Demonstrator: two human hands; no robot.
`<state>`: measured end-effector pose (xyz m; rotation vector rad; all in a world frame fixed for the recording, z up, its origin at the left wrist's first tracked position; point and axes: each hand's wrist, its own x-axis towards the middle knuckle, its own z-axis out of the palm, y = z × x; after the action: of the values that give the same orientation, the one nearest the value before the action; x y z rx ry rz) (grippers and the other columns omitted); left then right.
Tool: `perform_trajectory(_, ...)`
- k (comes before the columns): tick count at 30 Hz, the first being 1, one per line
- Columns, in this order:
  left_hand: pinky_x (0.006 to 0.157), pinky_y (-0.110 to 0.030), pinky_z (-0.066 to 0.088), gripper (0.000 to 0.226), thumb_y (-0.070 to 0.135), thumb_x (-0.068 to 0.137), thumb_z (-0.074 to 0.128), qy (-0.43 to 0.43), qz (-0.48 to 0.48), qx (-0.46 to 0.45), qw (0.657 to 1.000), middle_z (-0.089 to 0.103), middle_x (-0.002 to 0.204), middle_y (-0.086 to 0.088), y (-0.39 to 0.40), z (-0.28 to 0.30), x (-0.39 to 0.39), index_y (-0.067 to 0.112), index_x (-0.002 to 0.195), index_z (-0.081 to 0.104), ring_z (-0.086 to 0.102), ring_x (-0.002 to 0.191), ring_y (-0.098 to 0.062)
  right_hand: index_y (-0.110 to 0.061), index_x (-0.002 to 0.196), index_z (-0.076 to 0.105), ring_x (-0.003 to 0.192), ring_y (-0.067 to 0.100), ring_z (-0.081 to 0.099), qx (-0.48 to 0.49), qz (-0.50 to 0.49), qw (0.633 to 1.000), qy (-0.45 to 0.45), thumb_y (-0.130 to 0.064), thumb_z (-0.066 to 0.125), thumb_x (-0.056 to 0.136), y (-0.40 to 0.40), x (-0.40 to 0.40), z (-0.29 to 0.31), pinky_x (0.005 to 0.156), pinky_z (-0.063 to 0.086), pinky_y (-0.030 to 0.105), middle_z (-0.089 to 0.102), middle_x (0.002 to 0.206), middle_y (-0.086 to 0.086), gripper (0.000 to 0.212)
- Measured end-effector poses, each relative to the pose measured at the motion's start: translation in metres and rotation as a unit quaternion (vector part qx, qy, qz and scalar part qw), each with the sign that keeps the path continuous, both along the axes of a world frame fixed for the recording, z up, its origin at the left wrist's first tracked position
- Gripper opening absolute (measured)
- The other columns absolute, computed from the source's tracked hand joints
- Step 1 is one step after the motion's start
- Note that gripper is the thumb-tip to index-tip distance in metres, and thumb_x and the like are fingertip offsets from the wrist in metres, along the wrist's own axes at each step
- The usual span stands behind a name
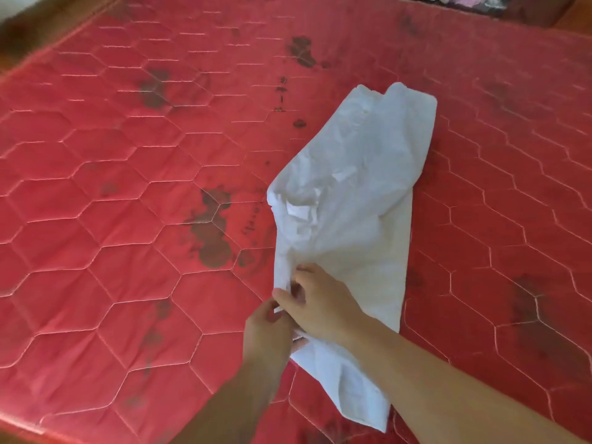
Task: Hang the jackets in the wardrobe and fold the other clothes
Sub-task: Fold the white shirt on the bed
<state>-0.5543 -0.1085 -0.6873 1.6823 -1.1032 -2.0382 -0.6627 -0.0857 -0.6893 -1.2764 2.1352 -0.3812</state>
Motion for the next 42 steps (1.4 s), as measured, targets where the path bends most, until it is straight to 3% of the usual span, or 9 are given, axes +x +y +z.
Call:
perform_trajectory(7,0.059,-0.026,0.057,0.013,0.023,0.090,0.067,-0.067,-0.090,0.004,0.994,0.070,0.080,-0.010,-0.027,-0.013,0.002,0.012,0.086,0.073,0.067,0.068,-0.021,-0.021,0.092,0.061,0.085,0.016,0.061,-0.174,-0.087,0.978,0.076,-0.037,0.049,0.084,0.051,-0.028,-0.011,0.079,0.050,0.039,0.059,0.093,-0.008,0.022)
perform_trajectory(12,0.049,-0.024,0.042,0.029,0.022,0.090,0.060,-0.181,-0.159,-0.150,0.959,0.052,0.059,-0.004,-0.044,-0.022,0.005,-0.001,0.075,0.066,0.048,0.051,-0.018,-0.026,0.126,0.050,0.120,0.027,0.043,-0.036,-0.276,0.951,0.134,-0.050,0.072,0.075,0.098,-0.020,-0.022,0.096,0.039,0.046,0.044,0.133,0.000,0.061)
perform_trajectory(16,0.043,-0.020,0.038,0.029,0.019,0.089,0.058,-0.208,-0.177,-0.223,0.936,0.048,0.054,-0.006,-0.046,-0.021,0.008,-0.001,0.068,0.058,0.045,0.050,-0.022,-0.028,0.140,0.037,0.116,0.021,0.046,0.009,-0.395,0.918,0.006,-0.052,0.080,0.068,0.123,-0.006,-0.022,0.093,0.042,0.038,0.045,0.128,-0.001,0.087)
perform_trajectory(20,0.070,-0.043,0.061,0.012,0.023,0.085,0.066,-0.168,-0.124,-0.101,0.973,0.063,0.081,-0.001,-0.040,-0.019,0.003,0.016,0.093,0.060,0.064,0.064,-0.022,-0.020,0.116,0.053,0.081,0.008,0.062,0.022,-0.489,0.858,-0.155,-0.045,0.081,0.070,0.129,0.005,-0.018,0.064,0.043,0.026,0.065,0.095,-0.005,0.059)
perform_trajectory(24,0.044,-0.022,0.037,0.030,0.032,0.081,0.075,-0.187,-0.235,-0.056,0.952,0.053,0.068,-0.002,-0.040,-0.022,0.004,0.009,0.091,0.059,0.044,0.047,-0.014,-0.020,0.085,0.070,0.075,0.009,0.068,0.045,-0.461,0.856,-0.231,-0.041,0.079,0.074,0.138,0.014,-0.017,0.059,0.045,0.022,0.072,0.076,-0.008,0.025)
perform_trajectory(27,0.054,-0.027,0.053,0.028,0.026,0.083,0.075,-0.166,-0.249,-0.023,0.954,0.065,0.083,-0.007,-0.036,-0.020,0.008,0.006,0.099,0.063,0.059,0.062,-0.018,-0.013,0.074,0.074,0.065,0.005,0.068,0.021,-0.451,0.847,-0.282,-0.030,0.079,0.075,0.145,0.019,-0.009,0.054,0.046,0.016,0.073,0.069,-0.002,0.018)
perform_trajectory(32,0.060,-0.029,0.059,0.025,0.020,0.091,0.068,-0.065,-0.200,0.088,0.974,0.076,0.100,-0.006,-0.028,-0.020,0.022,0.011,0.114,0.064,0.074,0.084,-0.021,-0.020,0.101,0.069,0.086,0.011,0.072,0.059,-0.434,0.822,-0.364,-0.033,0.085,0.062,0.158,0.024,-0.006,0.081,0.060,0.038,0.075,0.092,-0.002,0.044)
perform_trajectory(37,0.070,-0.035,0.061,0.022,0.015,0.085,0.071,-0.093,-0.206,0.057,0.973,0.076,0.094,-0.005,-0.011,-0.028,0.032,0.014,0.107,0.068,0.073,0.085,-0.023,-0.030,0.103,0.067,0.083,0.000,0.070,0.126,-0.324,0.874,-0.341,-0.036,0.085,0.070,0.179,0.026,0.005,0.076,0.058,0.025,0.075,0.089,-0.016,0.039)
perform_trajectory(42,0.065,-0.035,0.058,0.028,0.011,0.080,0.077,-0.109,-0.204,0.015,0.973,0.074,0.096,-0.008,0.000,-0.022,0.028,0.010,0.106,0.068,0.071,0.083,-0.026,-0.017,0.122,0.063,0.099,0.013,0.071,0.177,-0.272,0.827,-0.459,-0.022,0.083,0.074,0.212,0.018,0.017,0.088,0.056,0.035,0.075,0.105,-0.002,0.052)
